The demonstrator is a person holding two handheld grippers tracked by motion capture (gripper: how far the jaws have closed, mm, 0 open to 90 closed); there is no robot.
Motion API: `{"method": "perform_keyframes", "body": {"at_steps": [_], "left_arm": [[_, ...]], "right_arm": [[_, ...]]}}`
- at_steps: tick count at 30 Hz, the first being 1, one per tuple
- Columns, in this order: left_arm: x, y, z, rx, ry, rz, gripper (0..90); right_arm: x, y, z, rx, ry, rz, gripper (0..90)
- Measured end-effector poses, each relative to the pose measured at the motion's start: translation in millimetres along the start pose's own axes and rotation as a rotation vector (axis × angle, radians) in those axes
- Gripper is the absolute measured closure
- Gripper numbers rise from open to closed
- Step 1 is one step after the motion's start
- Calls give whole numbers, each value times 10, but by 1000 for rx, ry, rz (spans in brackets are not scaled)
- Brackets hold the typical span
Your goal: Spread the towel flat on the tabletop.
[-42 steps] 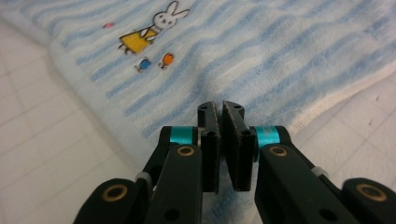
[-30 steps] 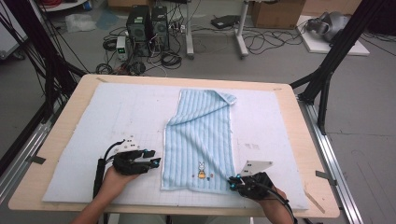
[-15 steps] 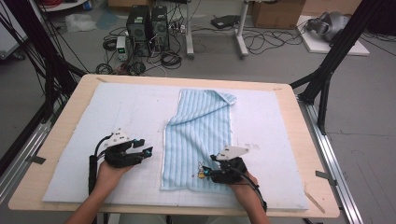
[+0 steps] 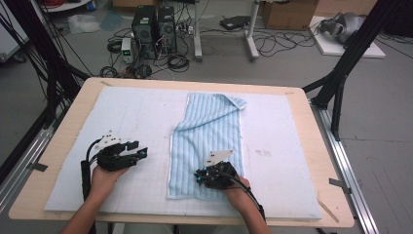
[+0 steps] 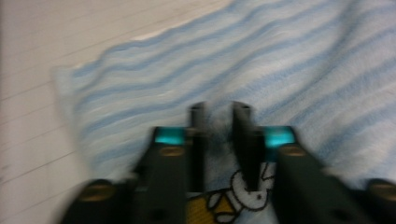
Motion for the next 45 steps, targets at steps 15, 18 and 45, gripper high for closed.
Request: {"method": "perform_keyframes", "body": {"at_steps": [15,18,45], "left_arm": [[-2,-27,-27,-21,-6,4,489],[4,-33,-33,-24,-6,3,489],[-16,189,-303,-30,-5,-13,488]], "right_arm": [[-503,-173,175,-57,373,73,711],[-394,-134,286,15,312,25,633],[257,-764,1018,-109,-241,-240,855]]}}
Point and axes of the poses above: each handheld gripper's, and its own axes: z roughly backward along the jaws, y roughly out of its top, x roughly to its right, the point moved 4 cm from there along -z, roughly forward along the jaws, and after that the axes turned 2 degrees about -z, right-handed, at the moved point
